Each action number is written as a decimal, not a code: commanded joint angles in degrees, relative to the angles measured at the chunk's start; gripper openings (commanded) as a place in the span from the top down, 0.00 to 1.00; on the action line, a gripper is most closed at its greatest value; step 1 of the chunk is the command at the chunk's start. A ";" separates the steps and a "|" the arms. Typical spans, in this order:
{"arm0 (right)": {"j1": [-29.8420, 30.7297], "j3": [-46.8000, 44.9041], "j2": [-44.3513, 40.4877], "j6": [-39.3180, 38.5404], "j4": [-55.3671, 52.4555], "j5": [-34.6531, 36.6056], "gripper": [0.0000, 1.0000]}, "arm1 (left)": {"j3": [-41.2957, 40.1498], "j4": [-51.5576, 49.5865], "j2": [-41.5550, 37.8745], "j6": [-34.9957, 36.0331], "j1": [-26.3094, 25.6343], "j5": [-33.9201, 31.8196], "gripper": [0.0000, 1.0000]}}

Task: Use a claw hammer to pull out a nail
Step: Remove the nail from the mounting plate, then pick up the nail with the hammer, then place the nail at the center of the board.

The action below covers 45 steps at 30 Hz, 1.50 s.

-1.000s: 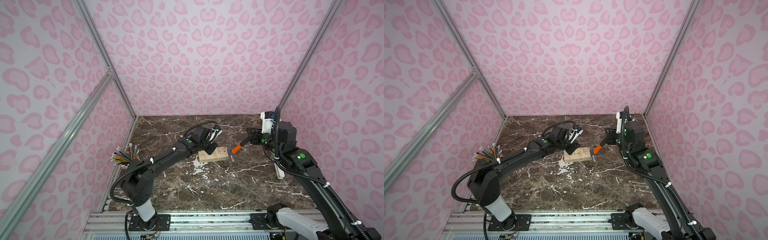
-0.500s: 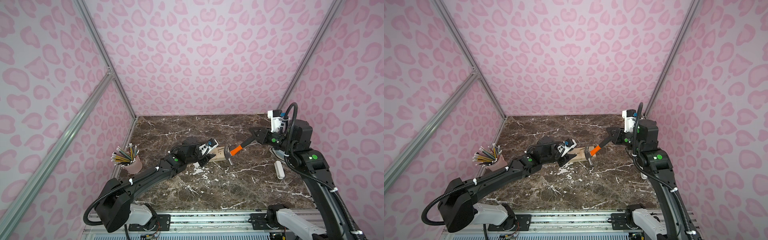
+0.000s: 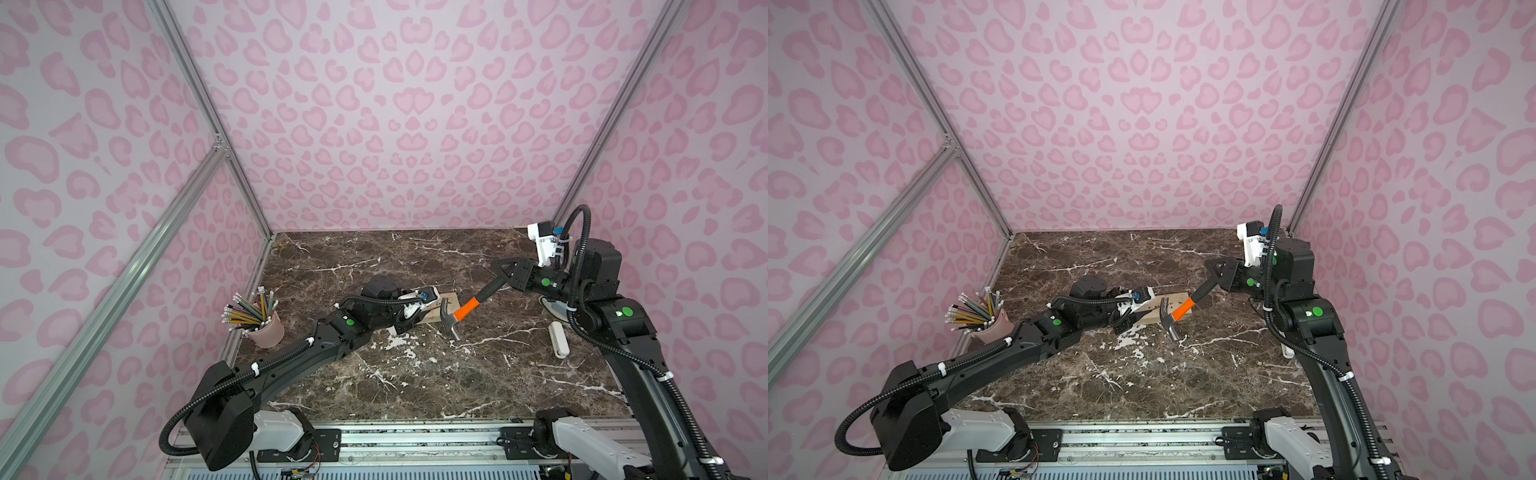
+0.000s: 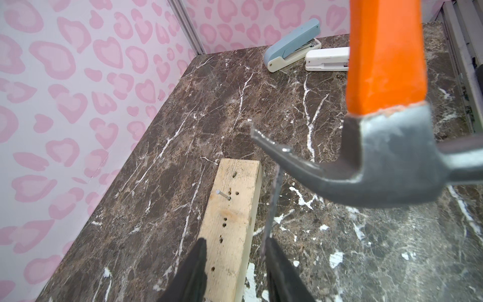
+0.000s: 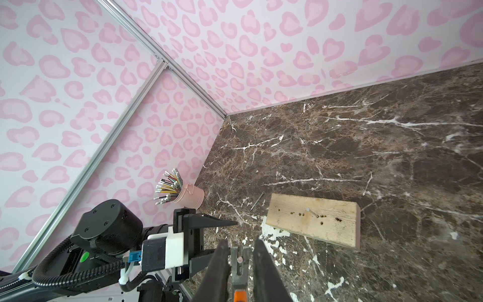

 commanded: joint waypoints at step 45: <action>4.02 -5.13 -3.42 -0.07 2.83 8.26 1.00 | -1.66 -8.88 1.57 -29.47 8.09 -8.22 0.97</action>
